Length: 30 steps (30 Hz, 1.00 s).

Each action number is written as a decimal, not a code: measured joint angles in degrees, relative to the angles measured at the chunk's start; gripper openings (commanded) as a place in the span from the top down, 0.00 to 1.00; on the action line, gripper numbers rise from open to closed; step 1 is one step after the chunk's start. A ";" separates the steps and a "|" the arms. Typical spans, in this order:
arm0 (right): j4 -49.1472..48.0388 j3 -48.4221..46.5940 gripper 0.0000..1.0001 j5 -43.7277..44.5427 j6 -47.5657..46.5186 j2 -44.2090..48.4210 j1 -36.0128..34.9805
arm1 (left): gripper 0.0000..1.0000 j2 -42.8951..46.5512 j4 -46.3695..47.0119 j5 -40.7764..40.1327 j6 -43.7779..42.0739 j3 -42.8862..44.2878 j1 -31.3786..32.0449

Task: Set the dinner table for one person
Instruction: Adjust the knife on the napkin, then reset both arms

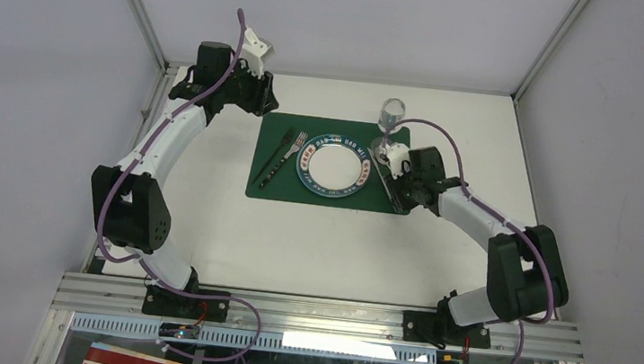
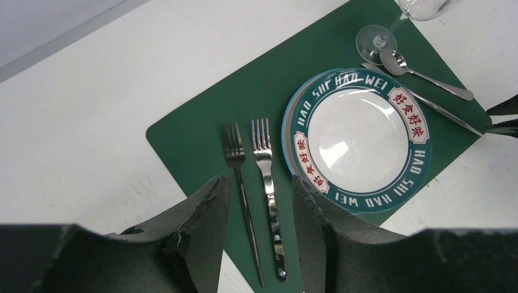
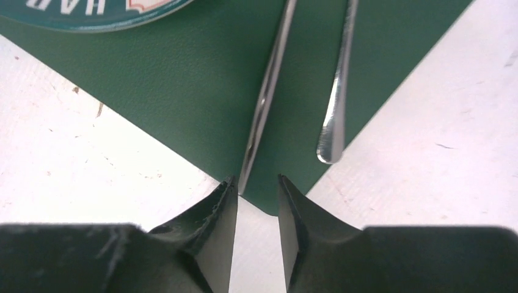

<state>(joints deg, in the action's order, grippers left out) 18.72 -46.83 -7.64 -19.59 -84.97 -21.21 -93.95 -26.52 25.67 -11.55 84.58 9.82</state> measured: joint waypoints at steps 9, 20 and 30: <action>-2.03 0.17 0.62 4.46 -0.07 6.93 0.22 | 0.47 1.36 0.00 -0.83 -0.35 0.00 0.00; -6.03 -12.24 0.01 10.86 2.86 20.26 23.61 | 0.01 10.49 0.26 -12.72 -0.81 4.74 -4.85; -6.38 -7.06 0.01 -2.03 11.67 24.85 41.35 | 0.01 32.37 4.35 -19.80 0.31 -13.99 -9.81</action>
<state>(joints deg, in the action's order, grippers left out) 12.34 -53.89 -9.67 -7.92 -60.12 20.14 -61.58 -22.17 5.87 -11.25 70.59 0.01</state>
